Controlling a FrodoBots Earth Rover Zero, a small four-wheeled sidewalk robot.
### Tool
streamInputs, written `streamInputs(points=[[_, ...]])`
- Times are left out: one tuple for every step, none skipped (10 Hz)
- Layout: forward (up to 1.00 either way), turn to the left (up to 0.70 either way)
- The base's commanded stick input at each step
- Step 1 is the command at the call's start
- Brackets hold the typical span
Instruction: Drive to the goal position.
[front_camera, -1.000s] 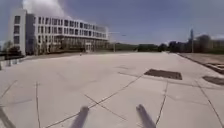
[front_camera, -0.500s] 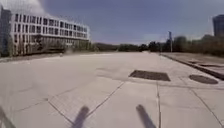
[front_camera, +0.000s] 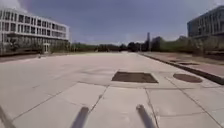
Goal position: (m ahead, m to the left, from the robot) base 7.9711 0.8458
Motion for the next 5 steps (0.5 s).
streamInputs(points=[[0.7,0.0],[0.7,0.0],[0.7,0.0],[0.7,0.0],[0.7,0.0]])
